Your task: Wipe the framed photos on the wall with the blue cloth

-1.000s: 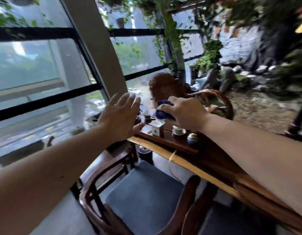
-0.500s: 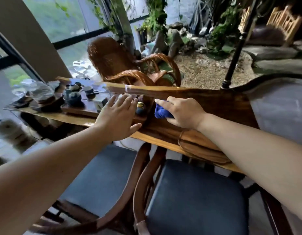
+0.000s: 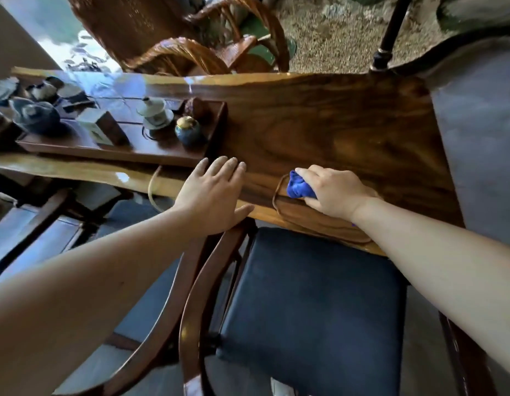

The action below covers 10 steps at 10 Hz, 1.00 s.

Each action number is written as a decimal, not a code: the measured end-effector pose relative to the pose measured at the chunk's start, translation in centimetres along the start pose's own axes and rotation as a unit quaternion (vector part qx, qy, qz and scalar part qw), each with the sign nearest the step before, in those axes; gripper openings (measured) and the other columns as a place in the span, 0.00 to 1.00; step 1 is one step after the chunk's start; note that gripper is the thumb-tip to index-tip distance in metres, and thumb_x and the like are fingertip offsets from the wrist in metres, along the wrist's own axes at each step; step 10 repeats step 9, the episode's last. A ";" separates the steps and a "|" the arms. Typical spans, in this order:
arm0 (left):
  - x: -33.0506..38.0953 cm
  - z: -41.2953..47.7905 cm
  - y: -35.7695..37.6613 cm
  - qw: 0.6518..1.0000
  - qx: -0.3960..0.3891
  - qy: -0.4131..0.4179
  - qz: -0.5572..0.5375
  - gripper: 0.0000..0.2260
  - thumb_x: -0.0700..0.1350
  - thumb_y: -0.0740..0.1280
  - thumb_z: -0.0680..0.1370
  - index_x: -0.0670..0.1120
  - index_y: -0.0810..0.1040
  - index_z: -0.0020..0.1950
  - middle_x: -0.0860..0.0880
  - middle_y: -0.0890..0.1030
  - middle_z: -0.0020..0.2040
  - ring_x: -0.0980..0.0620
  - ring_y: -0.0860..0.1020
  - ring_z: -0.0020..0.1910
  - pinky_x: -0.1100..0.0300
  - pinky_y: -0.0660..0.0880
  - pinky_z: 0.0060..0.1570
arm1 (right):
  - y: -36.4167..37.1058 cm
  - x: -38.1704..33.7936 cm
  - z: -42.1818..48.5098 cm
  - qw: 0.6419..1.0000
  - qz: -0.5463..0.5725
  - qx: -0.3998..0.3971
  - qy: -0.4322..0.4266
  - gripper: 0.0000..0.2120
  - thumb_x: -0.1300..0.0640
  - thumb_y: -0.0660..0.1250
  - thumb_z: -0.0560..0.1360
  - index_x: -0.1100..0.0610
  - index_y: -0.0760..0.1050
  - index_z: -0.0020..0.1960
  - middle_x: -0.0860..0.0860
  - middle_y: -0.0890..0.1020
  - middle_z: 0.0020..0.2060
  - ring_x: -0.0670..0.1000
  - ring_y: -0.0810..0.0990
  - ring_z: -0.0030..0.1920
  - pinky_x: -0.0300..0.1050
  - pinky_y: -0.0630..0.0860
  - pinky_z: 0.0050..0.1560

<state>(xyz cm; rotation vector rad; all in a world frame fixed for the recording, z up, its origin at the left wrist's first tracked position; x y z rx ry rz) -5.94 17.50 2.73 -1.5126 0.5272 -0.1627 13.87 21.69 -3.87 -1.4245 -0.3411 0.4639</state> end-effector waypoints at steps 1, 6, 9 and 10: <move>0.8 1.5 2.7 1.000 -0.008 0.005 -0.015 0.38 0.66 0.56 0.74 0.43 0.54 0.76 0.43 0.60 0.77 0.45 0.55 0.76 0.45 0.53 0.74 | 3.5 1.5 -0.3 0.999 0.005 -0.027 0.019 0.27 0.49 0.65 0.73 0.55 0.67 0.69 0.52 0.78 0.55 0.56 0.79 0.50 0.48 0.74 0.36; 2.7 3.4 11.0 0.996 -0.055 0.025 -0.059 0.38 0.66 0.54 0.75 0.42 0.52 0.76 0.42 0.59 0.77 0.44 0.53 0.76 0.43 0.53 0.74 | 11.3 3.4 -0.9 0.998 -0.005 -0.050 0.045 0.27 0.46 0.62 0.75 0.59 0.66 0.70 0.56 0.76 0.60 0.58 0.73 0.58 0.55 0.71 0.54; -0.1 2.2 10.3 0.998 -0.054 0.002 -0.029 0.39 0.67 0.54 0.75 0.42 0.52 0.76 0.41 0.58 0.77 0.43 0.53 0.76 0.41 0.53 0.73 | 11.2 3.0 -0.2 0.990 0.010 -0.133 0.055 0.41 0.29 0.49 0.72 0.51 0.42 0.76 0.59 0.55 0.75 0.59 0.53 0.74 0.60 0.53 0.71; -0.1 2.2 10.3 0.998 -0.054 0.002 -0.029 0.39 0.67 0.54 0.75 0.42 0.52 0.76 0.41 0.58 0.77 0.43 0.53 0.76 0.41 0.53 0.73 | 11.2 3.0 -0.2 0.990 0.010 -0.133 0.055 0.41 0.29 0.49 0.72 0.51 0.42 0.76 0.59 0.55 0.75 0.59 0.53 0.74 0.60 0.53 0.71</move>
Point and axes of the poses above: each hand's wrist, its own z-axis towards the middle knuckle, its own y-axis out of the palm, x = y × z, the point moved 7 cm from there along z, towards the middle knuckle
